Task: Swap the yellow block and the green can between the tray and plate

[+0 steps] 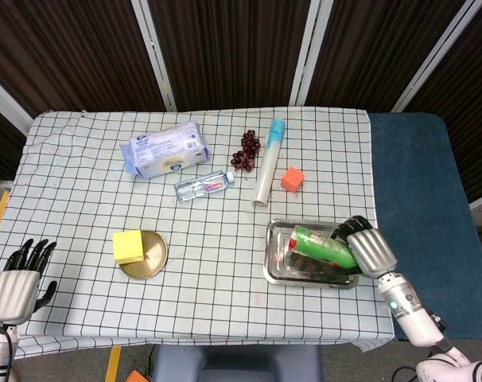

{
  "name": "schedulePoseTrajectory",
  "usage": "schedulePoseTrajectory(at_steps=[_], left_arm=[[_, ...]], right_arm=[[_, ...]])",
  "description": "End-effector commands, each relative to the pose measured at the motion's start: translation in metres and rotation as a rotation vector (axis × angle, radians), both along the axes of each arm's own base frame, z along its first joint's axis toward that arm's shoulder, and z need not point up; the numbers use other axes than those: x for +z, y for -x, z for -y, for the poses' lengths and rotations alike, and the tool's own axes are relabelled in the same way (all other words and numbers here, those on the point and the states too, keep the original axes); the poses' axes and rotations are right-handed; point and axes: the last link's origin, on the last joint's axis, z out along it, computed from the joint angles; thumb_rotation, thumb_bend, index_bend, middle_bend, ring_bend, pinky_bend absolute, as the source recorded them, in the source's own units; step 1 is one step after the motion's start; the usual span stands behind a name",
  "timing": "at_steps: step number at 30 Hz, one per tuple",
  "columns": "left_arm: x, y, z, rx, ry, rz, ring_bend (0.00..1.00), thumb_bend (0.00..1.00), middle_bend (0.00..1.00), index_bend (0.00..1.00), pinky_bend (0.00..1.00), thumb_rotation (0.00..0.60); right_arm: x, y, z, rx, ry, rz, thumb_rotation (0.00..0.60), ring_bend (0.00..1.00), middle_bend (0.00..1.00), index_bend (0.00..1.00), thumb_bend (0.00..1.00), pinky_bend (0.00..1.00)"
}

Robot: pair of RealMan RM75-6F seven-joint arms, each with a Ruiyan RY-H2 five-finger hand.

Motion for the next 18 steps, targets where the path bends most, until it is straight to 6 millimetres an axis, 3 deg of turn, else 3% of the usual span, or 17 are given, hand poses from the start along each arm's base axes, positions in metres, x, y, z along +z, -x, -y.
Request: schedulePoseTrajectory(at_steps=[1, 7, 10, 12, 15, 18], left_arm=[[-0.001, 0.0, 0.0, 0.001, 0.004, -0.002, 0.05, 0.39, 0.11, 0.11, 0.2, 0.6], [-0.002, 0.001, -0.001, 0.006, 0.008, -0.005, 0.05, 0.39, 0.11, 0.11, 0.21, 0.6], [-0.002, 0.001, -0.001, 0.004, 0.006, -0.005, 0.05, 0.39, 0.11, 0.11, 0.21, 0.6], [-0.003, 0.001, 0.0, 0.003, 0.007, -0.01, 0.05, 0.39, 0.11, 0.11, 0.21, 0.6], [-0.003, 0.0, -0.001, 0.003, 0.009, -0.009, 0.05, 0.39, 0.11, 0.11, 0.21, 0.6], [-0.004, 0.001, -0.001, 0.003, 0.012, -0.014, 0.05, 0.39, 0.11, 0.11, 0.21, 0.6]], right_arm=[[0.001, 0.006, 0.001, -0.002, -0.013, -0.003, 0.6, 0.2, 0.31, 0.54, 0.1, 0.16], [0.001, 0.011, 0.001, 0.001, -0.037, -0.003, 0.6, 0.09, 0.21, 0.43, 0.1, 0.09], [0.004, 0.012, 0.0, -0.001, -0.049, -0.006, 0.6, 0.01, 0.09, 0.29, 0.1, 0.05], [0.006, 0.014, 0.0, -0.004, -0.057, -0.01, 0.6, 0.0, 0.02, 0.14, 0.1, 0.01], [0.01, 0.014, -0.001, -0.003, -0.06, -0.009, 0.6, 0.0, 0.0, 0.01, 0.08, 0.0], [0.016, 0.014, -0.003, 0.012, -0.046, 0.004, 0.6, 0.0, 0.0, 0.0, 0.05, 0.0]])
